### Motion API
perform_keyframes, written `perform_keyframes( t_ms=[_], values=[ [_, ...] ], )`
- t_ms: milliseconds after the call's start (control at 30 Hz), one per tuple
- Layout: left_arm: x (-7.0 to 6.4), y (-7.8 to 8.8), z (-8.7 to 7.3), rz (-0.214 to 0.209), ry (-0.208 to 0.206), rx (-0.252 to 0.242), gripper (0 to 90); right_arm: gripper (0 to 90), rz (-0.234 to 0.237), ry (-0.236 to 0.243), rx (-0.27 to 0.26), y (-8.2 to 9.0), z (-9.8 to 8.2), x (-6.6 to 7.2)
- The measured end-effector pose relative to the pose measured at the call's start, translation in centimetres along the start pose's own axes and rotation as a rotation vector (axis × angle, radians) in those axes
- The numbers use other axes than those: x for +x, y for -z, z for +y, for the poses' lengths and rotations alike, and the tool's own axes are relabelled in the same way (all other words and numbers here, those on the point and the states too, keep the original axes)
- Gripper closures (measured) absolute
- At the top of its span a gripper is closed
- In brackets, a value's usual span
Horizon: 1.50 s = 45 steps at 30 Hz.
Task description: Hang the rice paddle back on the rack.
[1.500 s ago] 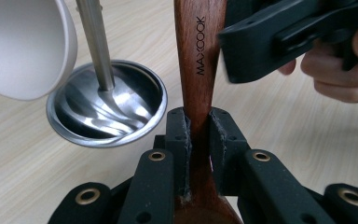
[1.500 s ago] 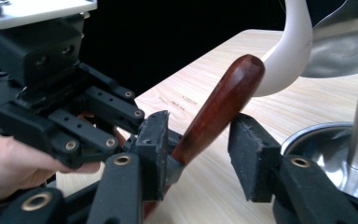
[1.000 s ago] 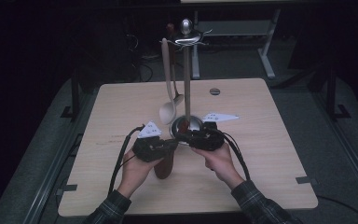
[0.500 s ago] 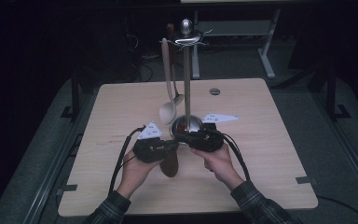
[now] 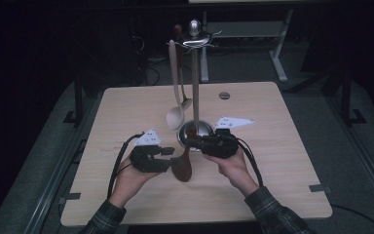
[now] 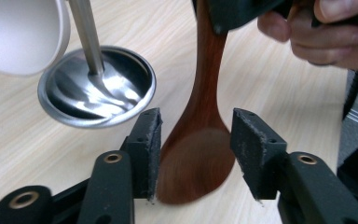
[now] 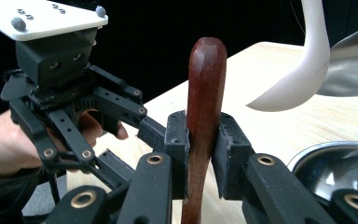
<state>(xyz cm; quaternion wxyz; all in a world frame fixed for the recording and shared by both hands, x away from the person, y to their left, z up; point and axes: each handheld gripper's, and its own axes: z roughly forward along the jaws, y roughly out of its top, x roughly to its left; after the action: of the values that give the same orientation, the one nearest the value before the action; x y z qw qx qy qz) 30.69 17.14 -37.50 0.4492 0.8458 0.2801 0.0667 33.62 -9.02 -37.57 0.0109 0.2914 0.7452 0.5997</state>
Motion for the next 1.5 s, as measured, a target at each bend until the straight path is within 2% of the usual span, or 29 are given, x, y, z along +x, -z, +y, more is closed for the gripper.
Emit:
perform_keyframes(
  t_ms=[67, 100, 233, 367, 500, 667, 733, 767, 800, 967, 1067, 1133, 1300, 1367, 1500],
  values=[
    [0.2, 0.5, -0.4, 0.005, -0.009, 0.013, 49.0, 77.2, 0.001, 0.018, 0.009, 0.1, 0.2, 0.1],
    [0.3, 0.8, -0.7, 0.007, -0.002, 0.015, 48.2, 77.2, 0.004, 0.02, 0.014, 0.1, 0.3, 0.2],
    [1.1, 1.7, -2.1, 0.017, 0.019, 0.032, 45.3, 77.1, -0.008, 0.077, 0.045, 0.2, 0.8, 0.4],
    [1.9, 2.5, -3.8, 0.025, 0.038, 0.058, 41.3, 77.2, -0.006, 0.092, 0.067, 0.3, 1.0, 0.3],
    [2.2, 3.0, -5.6, 0.039, 0.04, 0.096, 37.3, 77.1, -0.005, 0.115, 0.057, 0.5, 1.3, -0.2],
    [2.7, 3.2, -7.1, 0.048, 0.061, 0.111, 31.4, 77.2, 0.0, 0.117, 0.048, 0.8, 2.2, -0.6],
    [3.1, 3.2, -7.8, 0.062, 0.046, 0.114, 30.1, 77.1, 0.001, 0.126, 0.048, 1.1, 2.8, -0.7],
    [3.1, 3.2, -8.0, 0.062, 0.059, 0.103, 29.5, 77.1, 0.007, 0.132, 0.045, 1.2, 3.1, -0.8],
    [3.4, 3.2, -8.2, 0.069, 0.052, 0.092, 28.6, 77.1, 0.01, 0.138, 0.041, 1.3, 3.5, -0.9],
    [3.9, 3.4, -8.7, 0.084, 0.077, 0.077, 22.8, 77.1, 0.019, 0.157, 0.041, 1.8, 5.7, -0.9],
    [4.0, 3.4, -8.7, 0.097, 0.08, 0.077, 21.6, 77.2, 0.033, 0.191, 0.049, 2.0, 7.2, -1.0],
    [4.0, 3.3, -8.6, 0.106, 0.073, 0.086, 21.3, 77.2, 0.035, 0.197, 0.049, 2.1, 8.1, -1.1],
    [4.1, 3.0, -8.8, 0.108, 0.059, 0.102, 21.3, 77.2, 0.045, 0.209, 0.037, 2.6, 10.2, -1.5],
    [4.1, 3.0, -8.8, 0.106, 0.07, 0.089, 21.3, 77.2, 0.049, 0.214, 0.026, 2.9, 11.0, -1.6],
    [4.3, 3.0, -8.8, 0.104, 0.068, 0.093, 21.3, 77.2, 0.051, 0.233, 0.014, 3.4, 12.9, -1.3]
  ],
)
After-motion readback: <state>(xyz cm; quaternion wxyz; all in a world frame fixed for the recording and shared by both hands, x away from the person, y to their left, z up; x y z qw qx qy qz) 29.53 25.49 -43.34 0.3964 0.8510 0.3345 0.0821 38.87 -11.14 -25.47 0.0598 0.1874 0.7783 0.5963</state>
